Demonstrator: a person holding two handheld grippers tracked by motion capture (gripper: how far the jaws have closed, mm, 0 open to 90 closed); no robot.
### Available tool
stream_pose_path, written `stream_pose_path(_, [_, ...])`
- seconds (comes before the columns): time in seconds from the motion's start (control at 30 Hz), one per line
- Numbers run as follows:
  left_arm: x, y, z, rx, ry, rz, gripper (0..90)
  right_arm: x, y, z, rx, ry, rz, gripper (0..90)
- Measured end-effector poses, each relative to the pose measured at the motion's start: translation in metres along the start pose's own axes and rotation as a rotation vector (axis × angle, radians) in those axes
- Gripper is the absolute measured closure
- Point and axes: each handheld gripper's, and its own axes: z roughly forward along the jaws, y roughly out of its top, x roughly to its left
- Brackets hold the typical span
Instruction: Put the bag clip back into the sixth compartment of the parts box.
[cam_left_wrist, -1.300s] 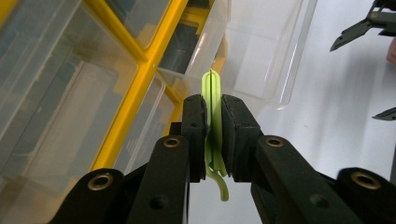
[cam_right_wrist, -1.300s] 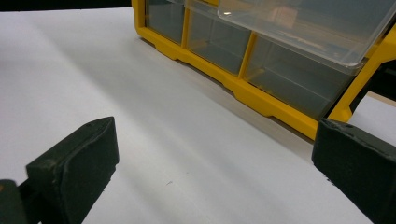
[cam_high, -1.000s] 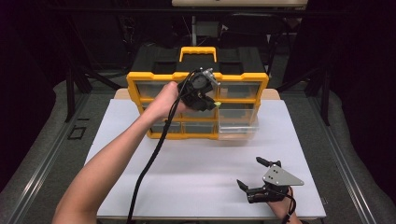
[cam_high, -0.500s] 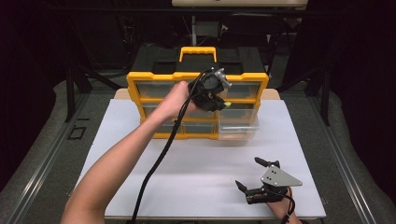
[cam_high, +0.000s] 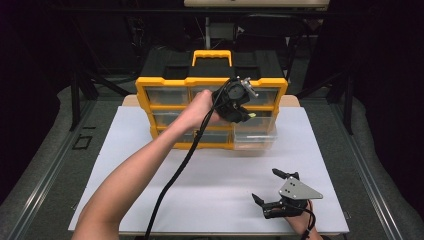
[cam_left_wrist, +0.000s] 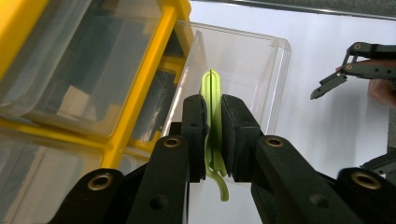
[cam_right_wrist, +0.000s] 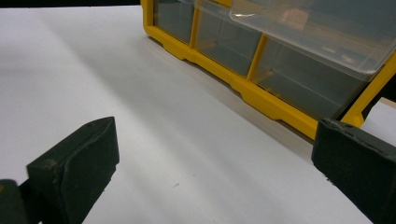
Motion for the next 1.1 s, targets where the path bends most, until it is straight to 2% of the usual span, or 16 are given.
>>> stream_pose_path(0.23, [-0.001,0.003,0.011,0.012,-0.003,0.010,80.2,0.001,0.000,0.000,0.004,0.001,-0.004,0.2])
stream_pose_path(0.5, [0.004,0.004,0.030,0.042,-0.003,-0.009,79.1,0.000,0.000,0.000,0.004,0.000,-0.007,0.3])
stream_pose_path(0.6, [0.006,0.002,0.034,0.038,-0.004,-0.023,69.1,0.001,0.000,-0.001,0.001,0.000,-0.001,0.3])
stream_pose_path(0.63, [0.006,0.002,0.034,0.038,0.002,-0.026,63.2,0.000,0.000,-0.001,0.000,-0.002,-0.004,0.3])
stream_pose_path(0.7, [0.009,-0.001,0.031,0.018,-0.005,-0.048,53.8,0.000,0.000,-0.001,0.002,-0.002,-0.002,0.3])
stream_pose_path(0.73, [0.011,-0.003,0.028,0.001,-0.011,-0.061,51.8,0.000,0.000,-0.001,0.002,-0.002,-0.001,0.3])
stream_pose_path(0.8, [0.012,-0.006,0.022,-0.010,-0.012,-0.069,43.4,0.000,0.000,-0.002,0.002,-0.001,-0.002,0.3])
stream_pose_path(0.97, [0.007,-0.018,0.005,-0.036,0.006,-0.070,26.4,0.000,0.000,-0.001,0.001,-0.001,-0.002,0.3])
stream_pose_path(1.03, [0.005,-0.024,-0.002,-0.033,0.019,-0.058,20.6,0.000,0.000,-0.001,0.002,-0.001,-0.002,0.3])
stream_pose_path(1.1, [0.002,-0.028,-0.008,-0.041,0.017,-0.060,16.0,0.001,0.000,0.000,0.004,0.001,-0.007,0.3])
